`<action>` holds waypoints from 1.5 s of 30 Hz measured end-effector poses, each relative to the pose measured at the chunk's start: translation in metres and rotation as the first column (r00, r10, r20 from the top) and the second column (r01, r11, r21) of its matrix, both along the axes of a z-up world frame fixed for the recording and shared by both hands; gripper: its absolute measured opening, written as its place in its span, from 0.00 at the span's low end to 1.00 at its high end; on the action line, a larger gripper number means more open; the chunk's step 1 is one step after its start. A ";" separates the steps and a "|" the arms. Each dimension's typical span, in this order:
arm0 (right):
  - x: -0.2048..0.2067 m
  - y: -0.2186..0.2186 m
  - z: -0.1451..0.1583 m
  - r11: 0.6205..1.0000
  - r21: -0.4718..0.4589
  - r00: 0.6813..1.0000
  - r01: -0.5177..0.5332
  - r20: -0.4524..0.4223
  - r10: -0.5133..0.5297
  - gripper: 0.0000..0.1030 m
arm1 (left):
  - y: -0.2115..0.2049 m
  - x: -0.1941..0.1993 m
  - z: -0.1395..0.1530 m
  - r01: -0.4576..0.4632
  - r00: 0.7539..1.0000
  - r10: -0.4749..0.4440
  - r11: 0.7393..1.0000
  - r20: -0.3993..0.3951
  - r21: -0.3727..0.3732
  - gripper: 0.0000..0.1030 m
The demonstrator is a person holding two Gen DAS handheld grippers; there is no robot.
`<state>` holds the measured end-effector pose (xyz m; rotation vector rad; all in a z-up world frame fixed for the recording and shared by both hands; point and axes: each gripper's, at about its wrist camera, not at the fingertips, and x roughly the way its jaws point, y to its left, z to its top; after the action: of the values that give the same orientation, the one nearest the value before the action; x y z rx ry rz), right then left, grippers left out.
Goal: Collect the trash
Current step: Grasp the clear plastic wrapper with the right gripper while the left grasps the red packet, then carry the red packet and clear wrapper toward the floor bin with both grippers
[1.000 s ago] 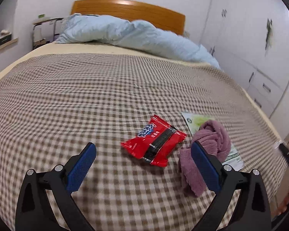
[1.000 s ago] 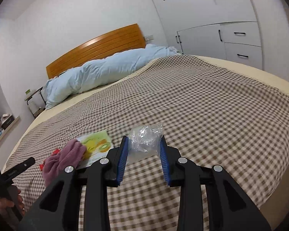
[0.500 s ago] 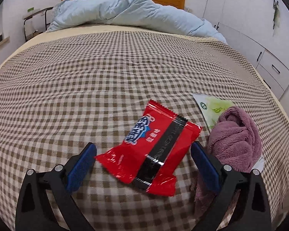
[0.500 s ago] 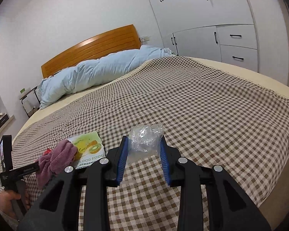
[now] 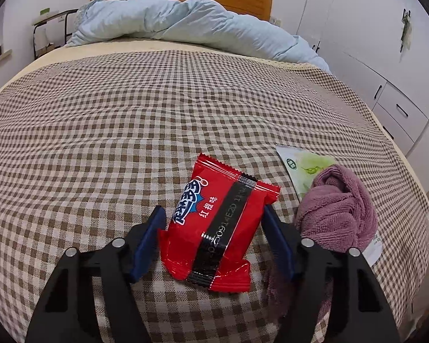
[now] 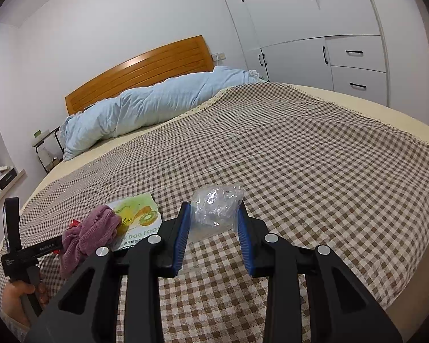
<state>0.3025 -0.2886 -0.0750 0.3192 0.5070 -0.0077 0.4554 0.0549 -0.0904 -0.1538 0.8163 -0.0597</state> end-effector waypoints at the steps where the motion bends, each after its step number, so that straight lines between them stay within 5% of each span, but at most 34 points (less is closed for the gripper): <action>1: 0.001 0.000 -0.001 1.000 0.000 1.000 -0.002 -0.002 0.002 0.31 | -0.001 0.000 0.001 0.000 1.000 0.000 1.000 0.002 0.002 0.60; 5: 0.002 0.001 -0.001 1.000 0.004 1.000 -0.006 -0.005 0.006 0.31 | -0.002 -0.007 0.006 -0.010 1.000 0.010 1.000 0.017 0.029 0.53; 26: -0.004 0.004 0.005 0.998 0.023 0.998 -0.052 0.020 0.051 0.31 | 0.021 -0.047 0.044 -0.121 0.982 0.122 0.992 0.141 -0.016 0.51; 45: -0.026 0.004 0.027 0.993 0.043 0.990 -0.114 0.089 0.110 0.31 | -0.037 -0.137 0.096 -0.018 0.943 0.027 0.999 0.332 -0.031 0.51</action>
<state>0.2765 -0.2843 -0.0480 0.3359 0.4385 0.1269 0.3181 0.0177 0.0060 -0.1730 0.4758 -0.0734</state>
